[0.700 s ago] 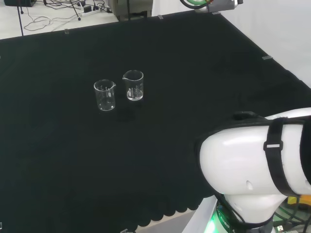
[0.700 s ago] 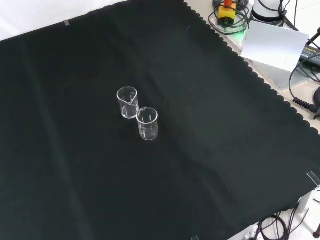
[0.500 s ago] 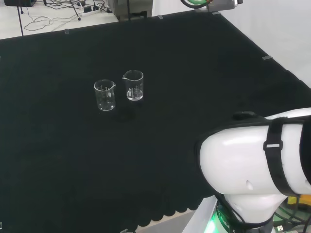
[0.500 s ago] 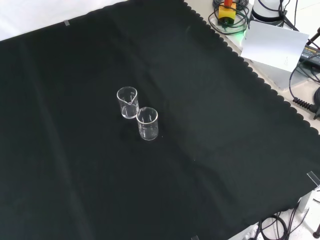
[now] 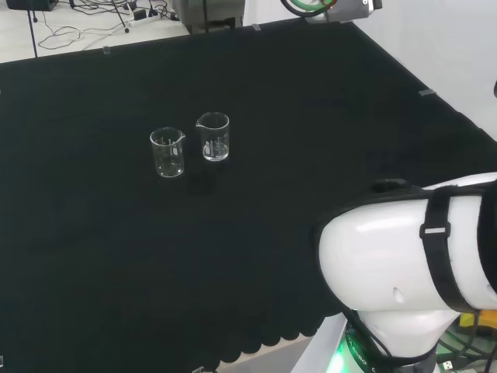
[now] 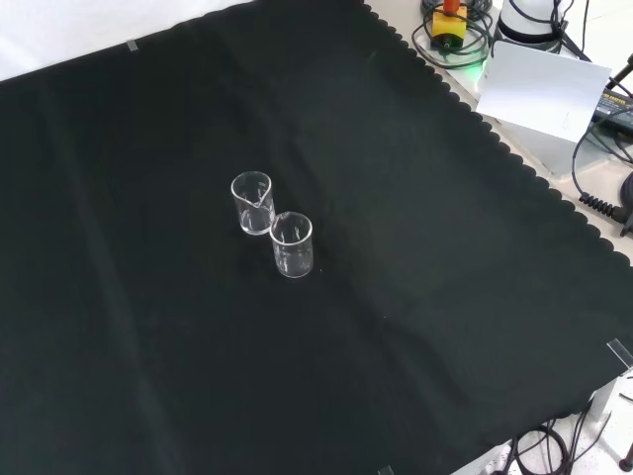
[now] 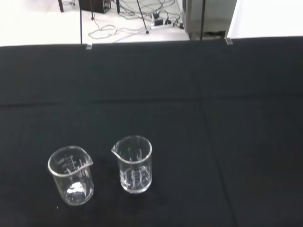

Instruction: Pick up the beaker on the right.

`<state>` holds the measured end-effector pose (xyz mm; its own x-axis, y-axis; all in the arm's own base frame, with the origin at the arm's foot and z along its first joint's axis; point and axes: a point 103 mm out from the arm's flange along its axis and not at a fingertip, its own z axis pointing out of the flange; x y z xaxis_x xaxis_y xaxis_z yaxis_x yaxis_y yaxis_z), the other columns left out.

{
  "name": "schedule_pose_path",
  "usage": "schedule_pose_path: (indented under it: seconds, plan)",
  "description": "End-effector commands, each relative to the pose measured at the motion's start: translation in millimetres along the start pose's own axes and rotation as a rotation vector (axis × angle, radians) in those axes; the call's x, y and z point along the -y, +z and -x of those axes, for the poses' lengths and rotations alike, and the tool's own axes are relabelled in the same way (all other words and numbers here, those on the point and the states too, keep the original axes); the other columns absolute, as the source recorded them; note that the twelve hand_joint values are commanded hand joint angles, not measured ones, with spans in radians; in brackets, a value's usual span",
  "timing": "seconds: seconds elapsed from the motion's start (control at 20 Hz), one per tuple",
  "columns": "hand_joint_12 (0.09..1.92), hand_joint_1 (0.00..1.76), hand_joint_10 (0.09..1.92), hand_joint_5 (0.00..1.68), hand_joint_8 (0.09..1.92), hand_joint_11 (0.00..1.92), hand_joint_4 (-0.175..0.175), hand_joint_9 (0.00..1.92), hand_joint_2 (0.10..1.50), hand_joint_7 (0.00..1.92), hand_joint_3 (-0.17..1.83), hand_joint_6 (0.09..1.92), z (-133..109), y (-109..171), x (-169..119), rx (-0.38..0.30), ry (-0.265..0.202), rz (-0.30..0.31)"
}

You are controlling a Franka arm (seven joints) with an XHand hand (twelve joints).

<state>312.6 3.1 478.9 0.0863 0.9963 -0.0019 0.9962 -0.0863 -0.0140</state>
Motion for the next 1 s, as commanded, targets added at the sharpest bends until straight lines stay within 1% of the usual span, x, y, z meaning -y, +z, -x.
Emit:
schedule_pose_path:
  seconds: [0.05,0.15,0.3,0.6,0.8,0.95,1.0]
  plan:
    - [1.31,0.53,0.66,0.38,0.47,0.0,-0.033,0.21,1.05,0.1,0.39,0.09,10,10,-8,-0.075,0.043,0.033]
    - [1.38,0.67,0.68,0.46,0.57,0.02,-0.049,0.3,0.97,0.15,0.46,0.09,13,15,-13,-0.078,0.053,0.022]
    - [1.41,0.74,0.67,0.49,0.63,0.05,-0.057,0.32,0.89,0.16,0.55,0.09,18,26,-24,-0.077,0.063,-0.014]
    - [1.41,0.75,0.67,0.46,0.63,0.05,-0.056,0.3,0.86,0.14,0.58,0.09,26,56,-58,-0.096,0.064,-0.059]
    - [1.42,0.74,0.67,0.45,0.63,0.03,-0.055,0.28,0.84,0.12,0.61,0.09,35,78,-90,-0.112,0.054,-0.089]
    - [1.42,0.73,0.68,0.44,0.63,0.02,-0.052,0.27,0.83,0.11,0.62,0.09,46,93,-117,-0.127,0.055,-0.129]
    - [1.42,0.71,0.68,0.43,0.63,0.01,-0.05,0.27,0.82,0.1,0.62,0.09,50,100,-125,-0.125,0.054,-0.132]
